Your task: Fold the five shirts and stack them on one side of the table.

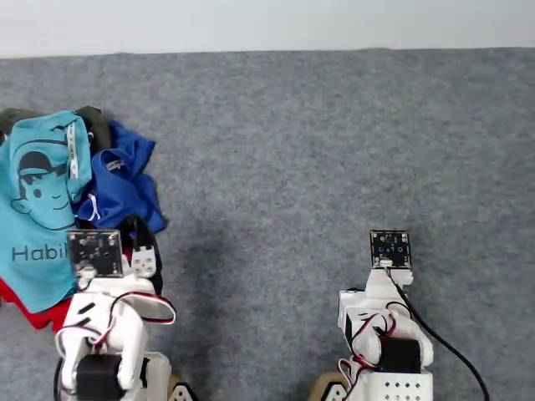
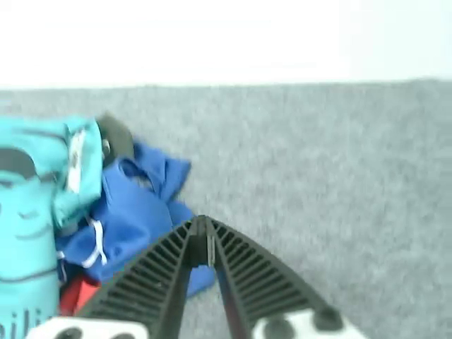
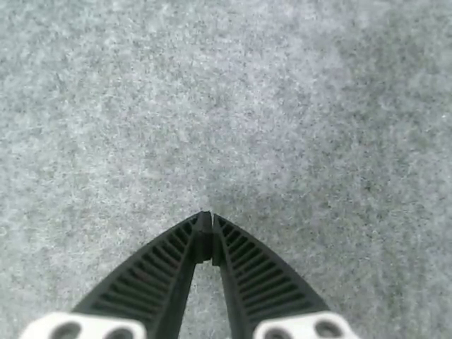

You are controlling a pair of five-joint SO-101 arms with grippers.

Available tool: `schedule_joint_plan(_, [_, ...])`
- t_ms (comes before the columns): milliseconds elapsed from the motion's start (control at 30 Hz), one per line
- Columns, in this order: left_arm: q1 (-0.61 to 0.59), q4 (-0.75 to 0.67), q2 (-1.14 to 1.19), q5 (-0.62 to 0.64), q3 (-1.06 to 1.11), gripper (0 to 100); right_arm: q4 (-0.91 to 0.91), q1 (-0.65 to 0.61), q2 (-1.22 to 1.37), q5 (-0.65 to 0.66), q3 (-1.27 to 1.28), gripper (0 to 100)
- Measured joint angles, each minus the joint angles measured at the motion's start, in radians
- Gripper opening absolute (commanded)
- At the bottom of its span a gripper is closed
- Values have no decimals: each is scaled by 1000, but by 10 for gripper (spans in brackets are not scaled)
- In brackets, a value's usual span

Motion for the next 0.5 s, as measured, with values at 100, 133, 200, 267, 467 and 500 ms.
schedule_joint_plan(100, [0, 2, 57, 0, -86, 2, 0, 0, 0, 0, 0, 13])
schedule_joint_plan(133, [0, 3, 97, 0, -124, 2, 0, 0, 0, 0, 0, 13])
schedule_joint_plan(200, [0, 21, 198, 0, -219, 2, 0, 0, 0, 0, 0, 13])
schedule_joint_plan(267, [0, 49, 324, 0, -338, 2, 0, 0, 0, 0, 0, 13])
schedule_joint_plan(467, [0, 187, 760, 0, -697, 2, 0, 0, 0, 0, 0, 13])
schedule_joint_plan(500, [-8, 213, 825, 0, -750, 2, 0, 0, 0, 0, 0, 13])
